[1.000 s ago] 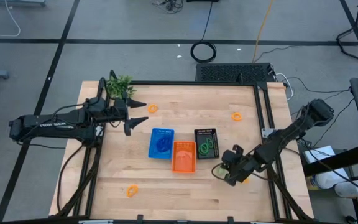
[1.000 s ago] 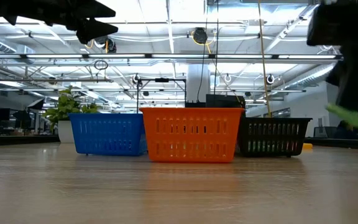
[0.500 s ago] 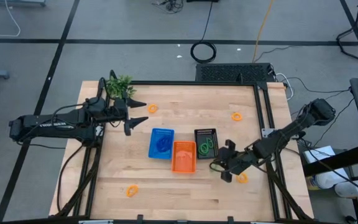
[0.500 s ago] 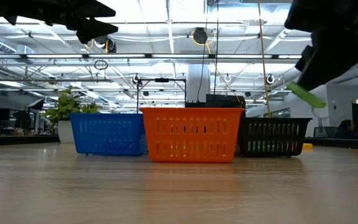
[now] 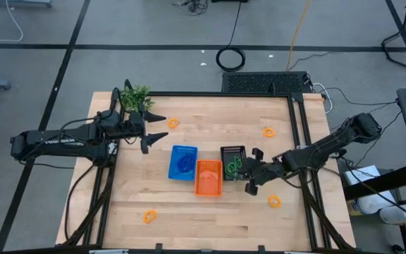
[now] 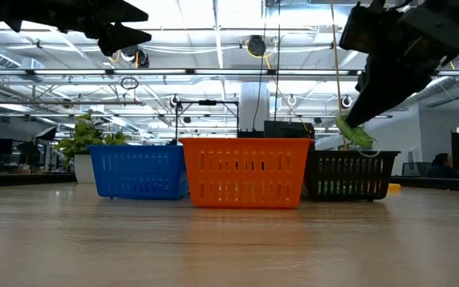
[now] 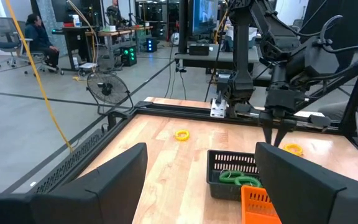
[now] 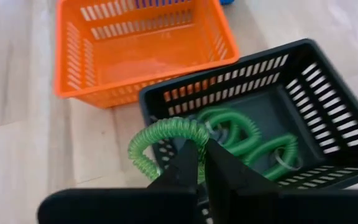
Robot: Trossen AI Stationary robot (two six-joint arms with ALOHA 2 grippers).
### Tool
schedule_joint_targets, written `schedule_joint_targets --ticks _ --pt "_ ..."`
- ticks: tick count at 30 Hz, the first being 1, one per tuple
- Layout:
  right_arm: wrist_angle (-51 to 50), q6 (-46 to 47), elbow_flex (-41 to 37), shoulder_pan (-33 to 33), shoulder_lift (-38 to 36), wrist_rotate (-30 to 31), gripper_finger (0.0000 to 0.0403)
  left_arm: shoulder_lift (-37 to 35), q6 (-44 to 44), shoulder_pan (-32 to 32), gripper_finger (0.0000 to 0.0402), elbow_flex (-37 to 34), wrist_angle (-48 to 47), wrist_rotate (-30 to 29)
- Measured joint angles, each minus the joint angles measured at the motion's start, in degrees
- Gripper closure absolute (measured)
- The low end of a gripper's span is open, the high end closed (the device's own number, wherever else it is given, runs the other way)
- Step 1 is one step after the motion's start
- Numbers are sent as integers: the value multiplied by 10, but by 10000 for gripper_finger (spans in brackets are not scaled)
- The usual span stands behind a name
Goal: Sort spring keychains
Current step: Put the green spring keychain into the black bin
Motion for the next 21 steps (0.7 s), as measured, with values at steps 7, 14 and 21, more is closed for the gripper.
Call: schedule_joint_targets --ticks 7,14,21 --pt "0 -19 0 -29 0 0 403 0 0 0 94 0 0 0" --pt "0 -36 0 -53 0 0 403 0 0 0 94 0 0 0" --pt "0 -57 1 -81 0 2 403 0 0 0 94 0 0 0"
